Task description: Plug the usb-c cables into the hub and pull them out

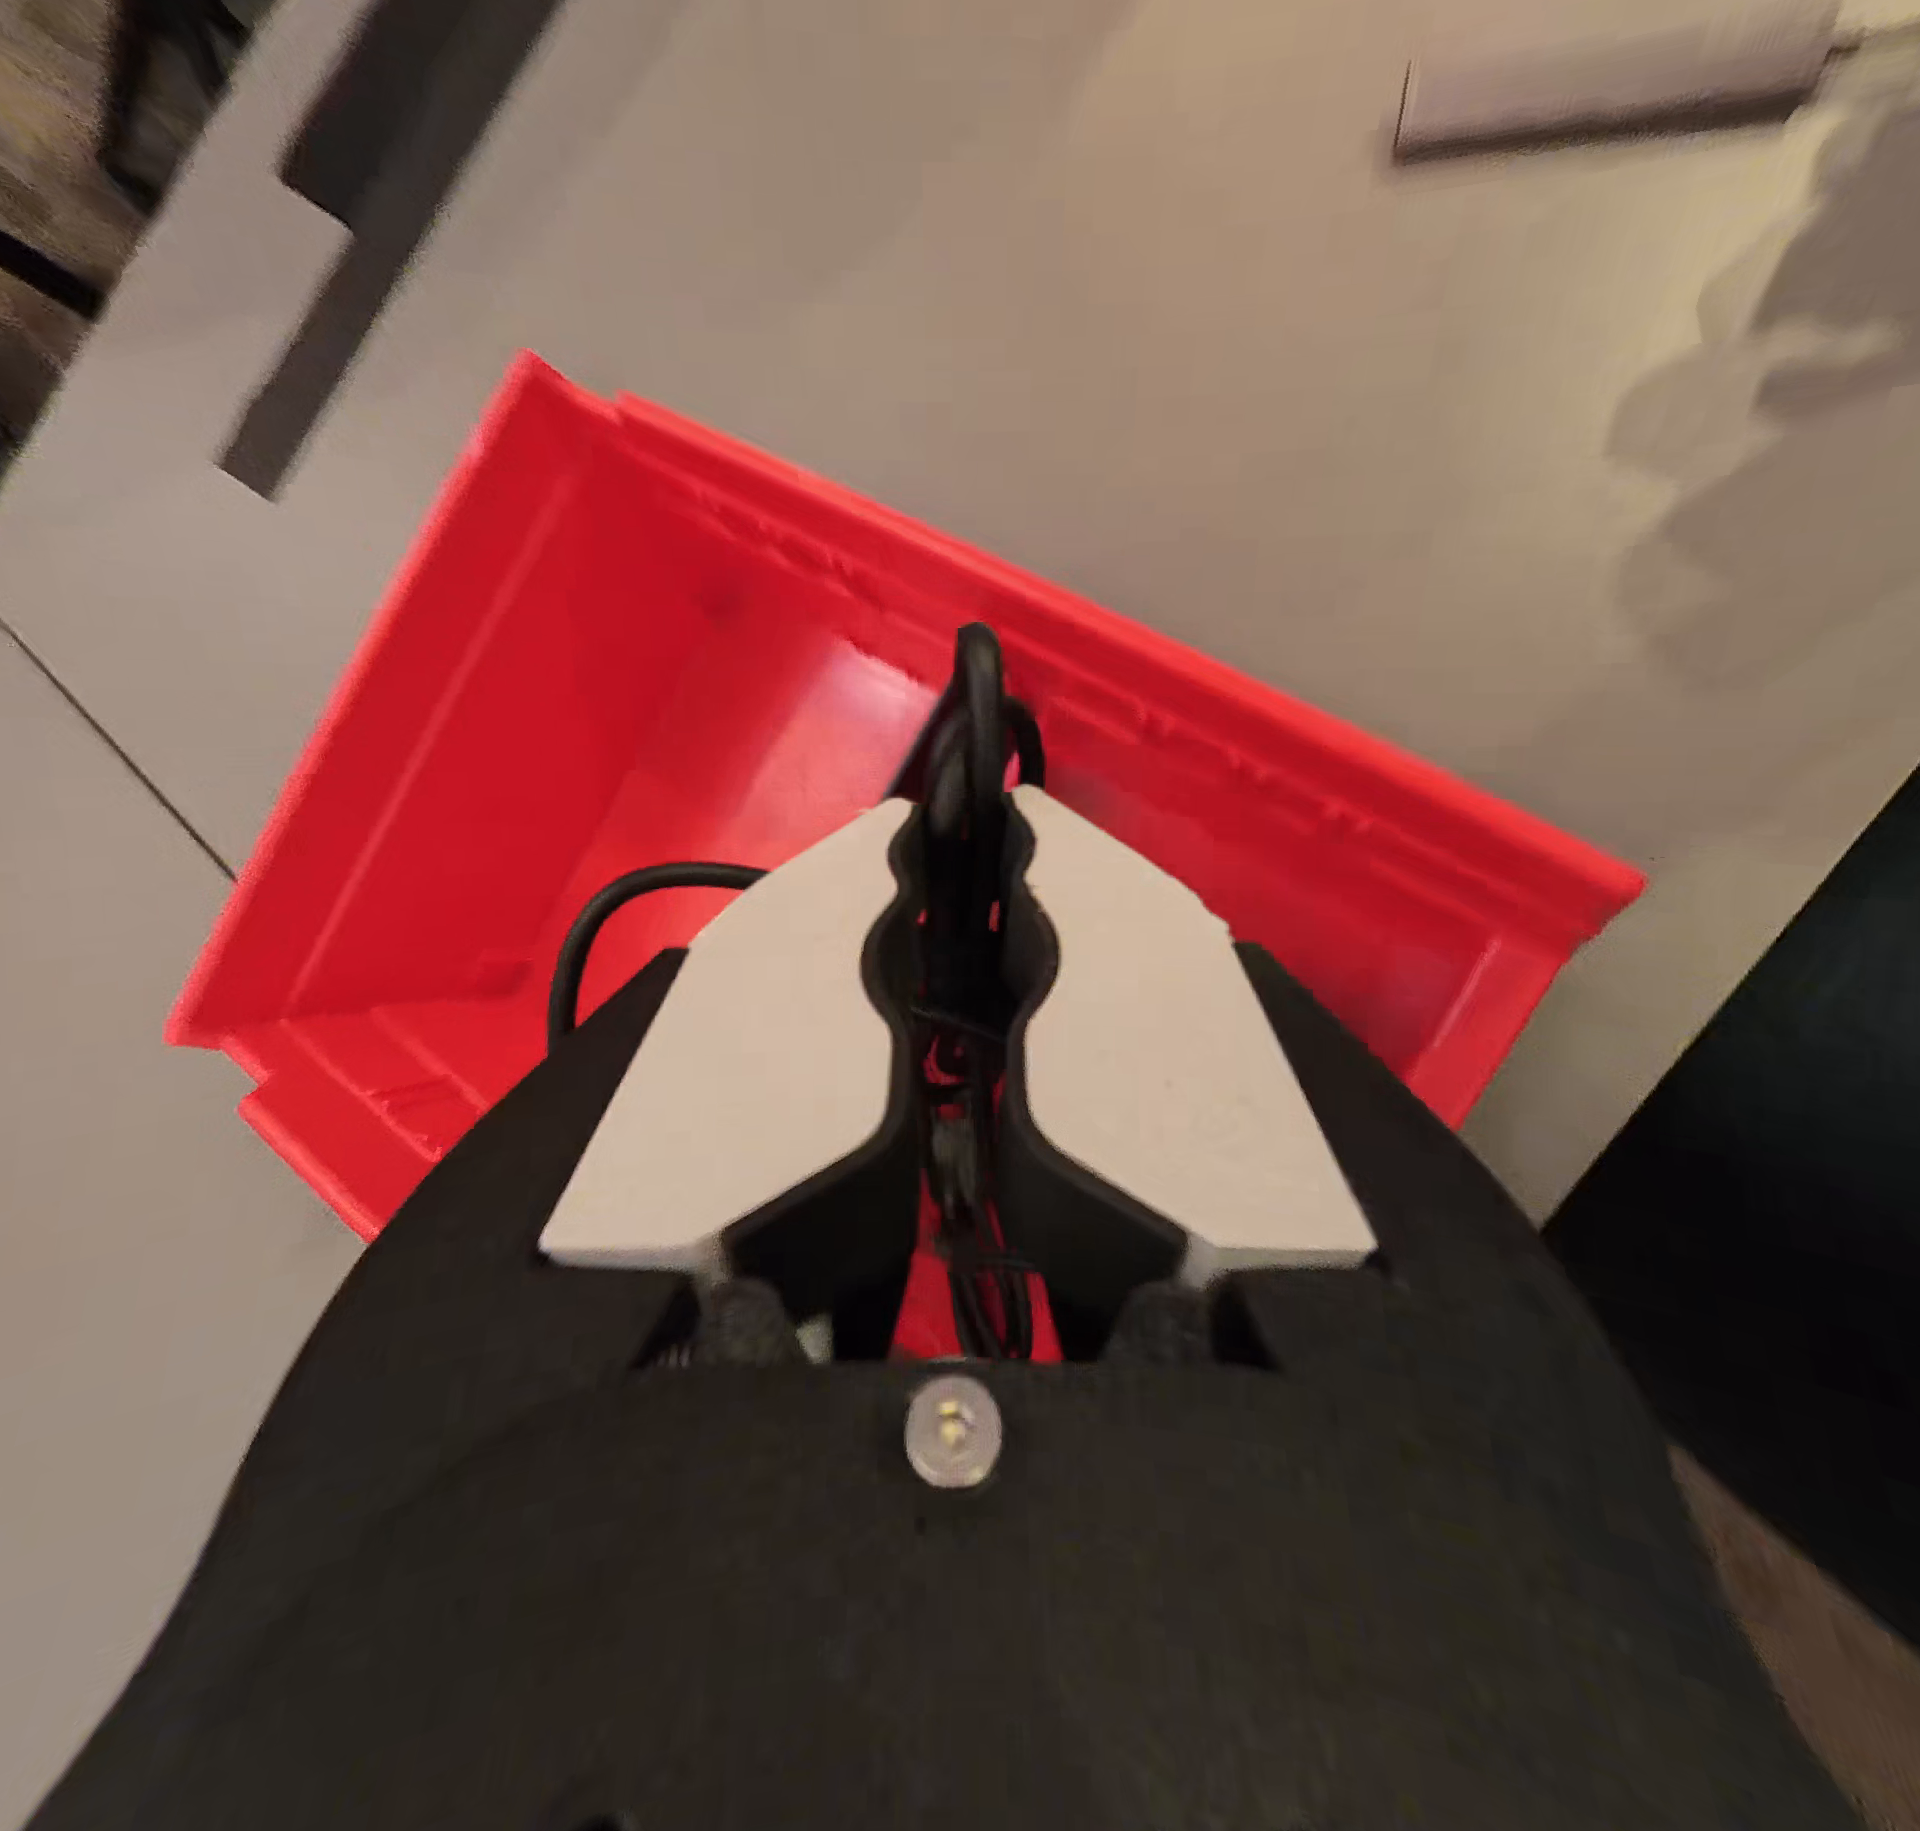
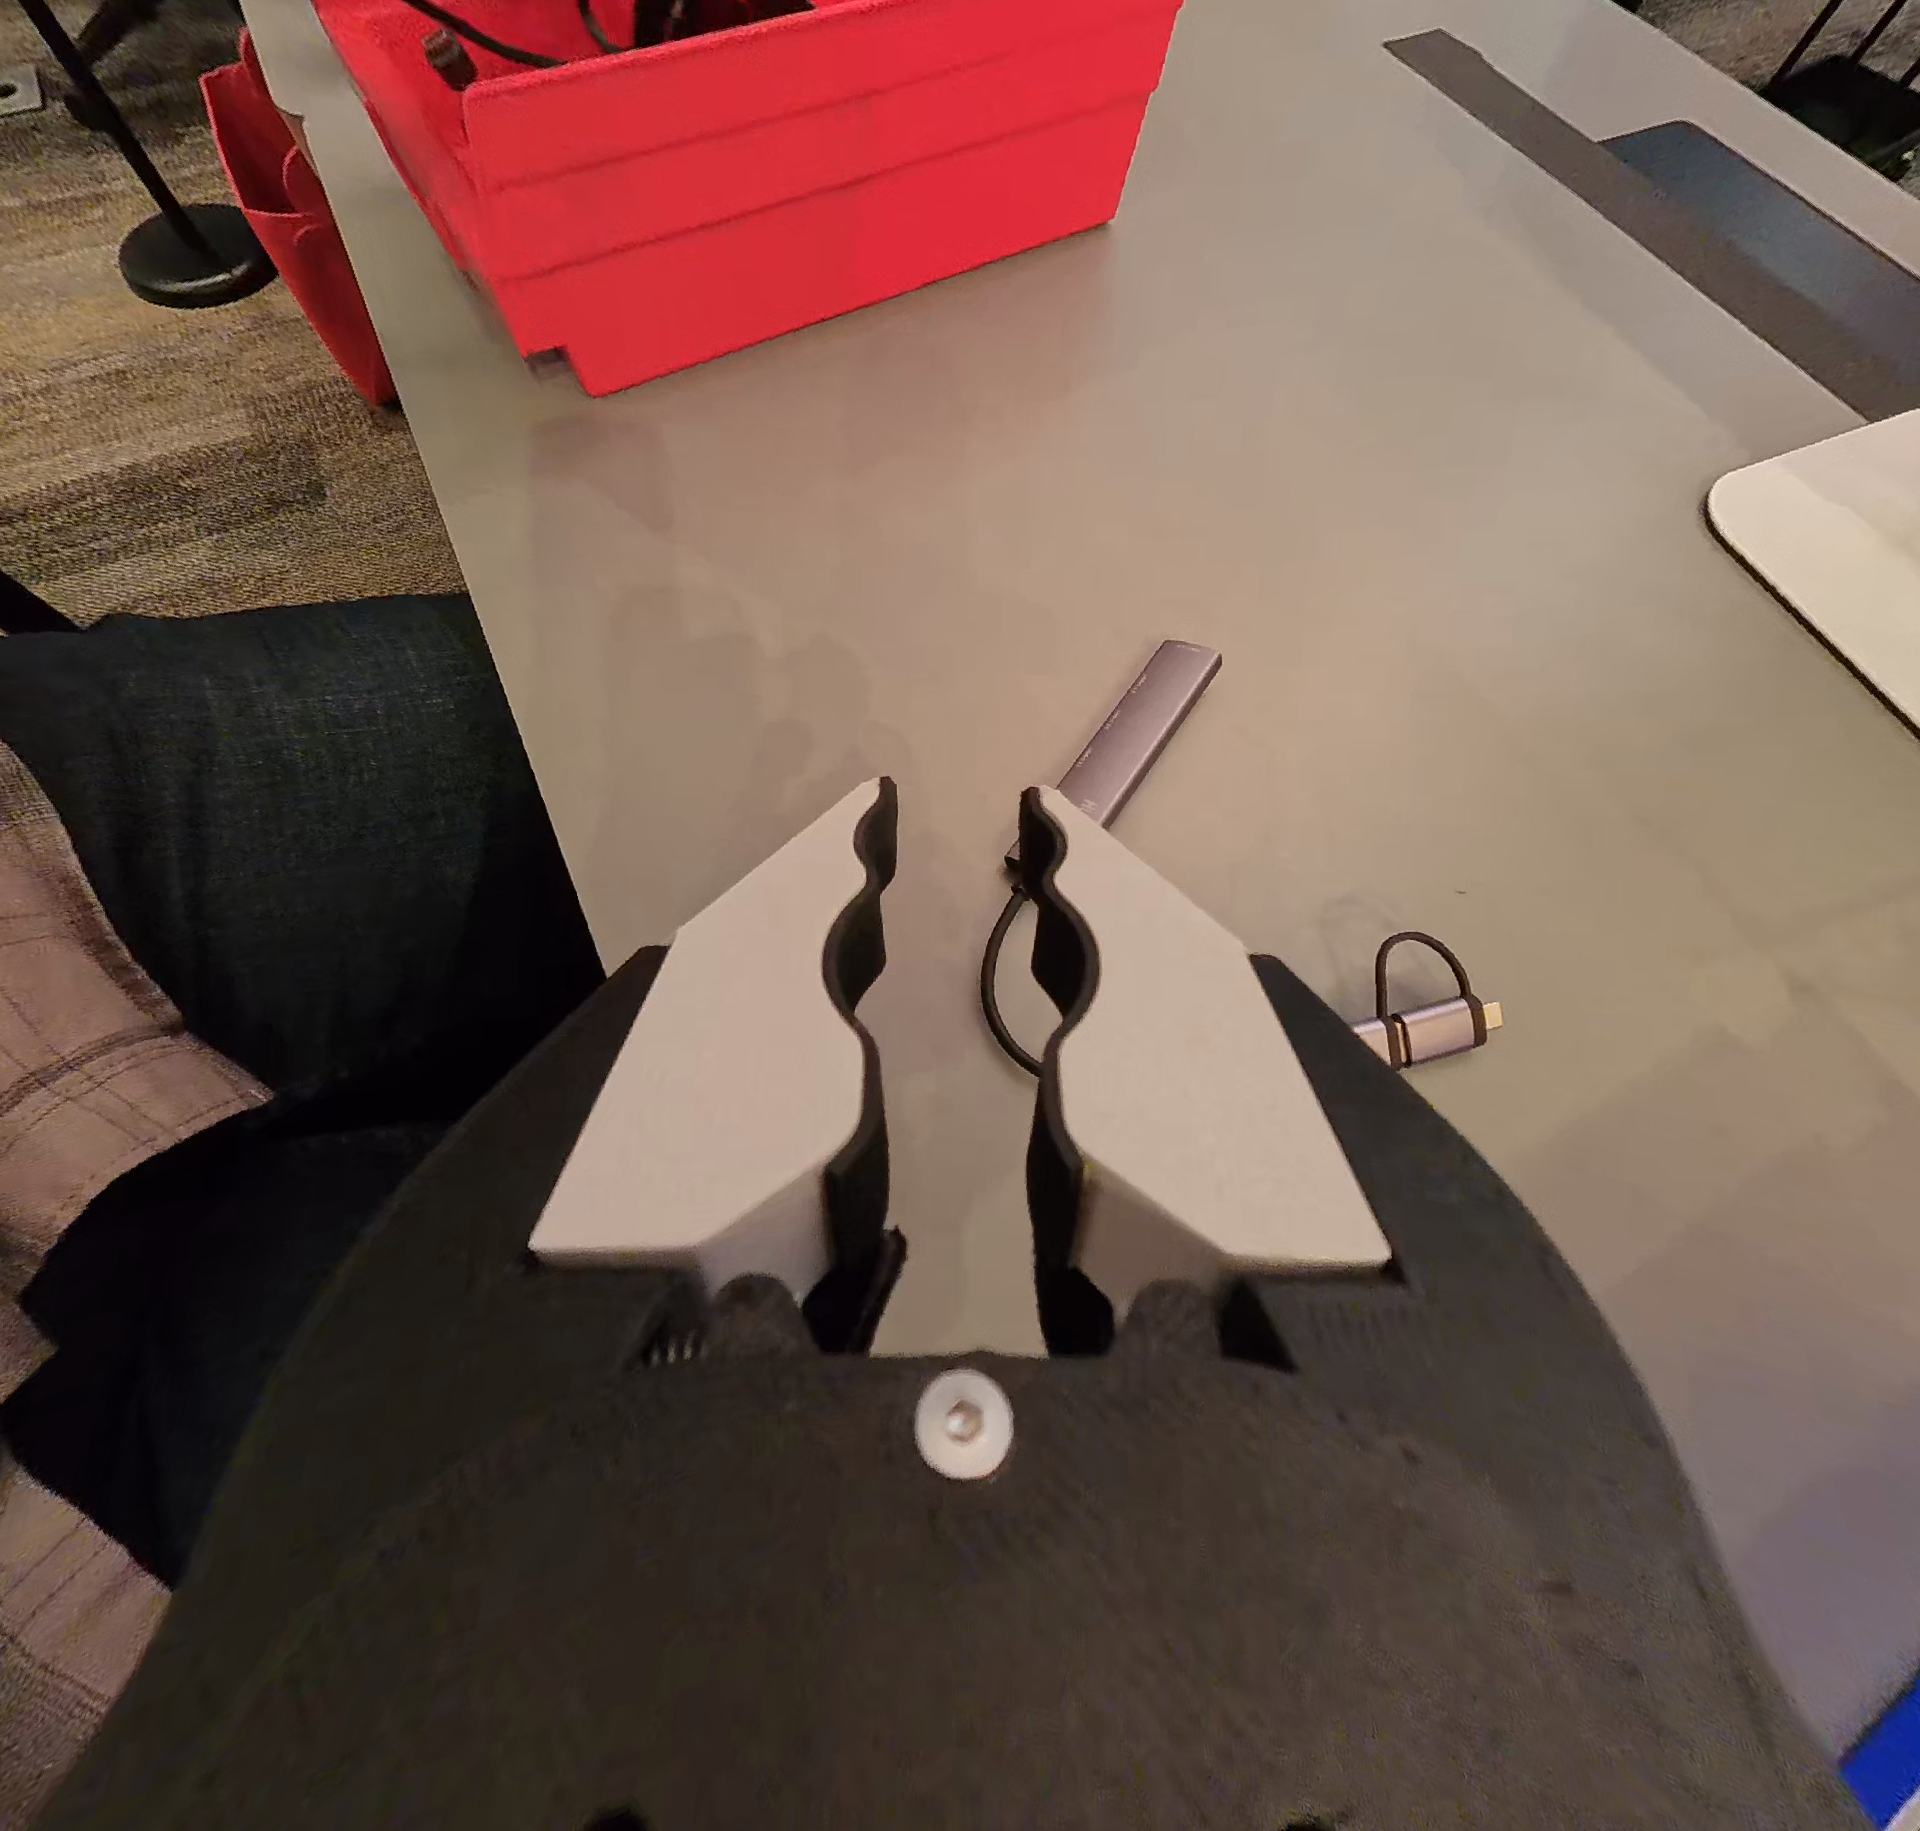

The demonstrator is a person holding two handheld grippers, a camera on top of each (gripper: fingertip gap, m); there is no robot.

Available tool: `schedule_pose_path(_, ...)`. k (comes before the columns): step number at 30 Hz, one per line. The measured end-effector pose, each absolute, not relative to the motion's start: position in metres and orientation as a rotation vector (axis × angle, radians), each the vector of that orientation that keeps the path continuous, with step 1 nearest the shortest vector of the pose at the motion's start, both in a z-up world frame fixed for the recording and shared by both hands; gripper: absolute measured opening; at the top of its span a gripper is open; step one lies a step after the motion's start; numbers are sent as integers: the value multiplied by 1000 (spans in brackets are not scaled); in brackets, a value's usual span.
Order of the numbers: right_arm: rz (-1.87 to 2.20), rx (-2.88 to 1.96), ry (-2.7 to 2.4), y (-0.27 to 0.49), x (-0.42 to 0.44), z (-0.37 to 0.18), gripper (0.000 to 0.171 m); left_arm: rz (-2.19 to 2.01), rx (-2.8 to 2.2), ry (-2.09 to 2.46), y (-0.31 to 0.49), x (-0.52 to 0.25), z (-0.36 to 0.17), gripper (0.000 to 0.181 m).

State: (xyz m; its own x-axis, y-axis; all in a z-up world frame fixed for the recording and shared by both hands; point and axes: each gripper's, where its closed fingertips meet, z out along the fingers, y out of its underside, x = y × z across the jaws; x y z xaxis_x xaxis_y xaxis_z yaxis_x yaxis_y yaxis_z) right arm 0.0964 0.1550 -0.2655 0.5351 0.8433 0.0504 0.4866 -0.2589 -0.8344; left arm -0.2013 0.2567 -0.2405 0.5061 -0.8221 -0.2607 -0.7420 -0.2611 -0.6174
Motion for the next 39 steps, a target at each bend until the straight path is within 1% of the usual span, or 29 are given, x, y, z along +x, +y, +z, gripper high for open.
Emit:
schedule_pose_path(8, 529, -1909, -1082, 154, 96, -263, 21, -395, -1855, 907, 278, -192, -183, 11)
schedule_pose_path(12, 533, -1906, -1079, 154, 96, -262, 21, -433, -1827, 713, 291, -210, -171, 11)
schedule_pose_path(17, 537, -1905, -1077, 155, 97, -262, 21, -511, -1964, 739, 280, -223, -204, 12)
schedule_pose_path(21, 538, -1903, -1080, 154, 96, -262, 21, -421, -2132, 878, 266, -228, -244, 12)
schedule_pose_path(26, 537, -1901, -1081, 154, 97, -262, 21, -259, -2252, 1021, 256, -235, -270, 18)
schedule_pose_path(34, 537, -1899, -1084, 153, 97, -261, 21, -203, -2234, 1029, 254, -242, -260, 22)
schedule_pose_path(39, 537, -1898, -1088, 153, 96, -261, 21, -8, -2192, 1164, 249, -244, -248, 27)
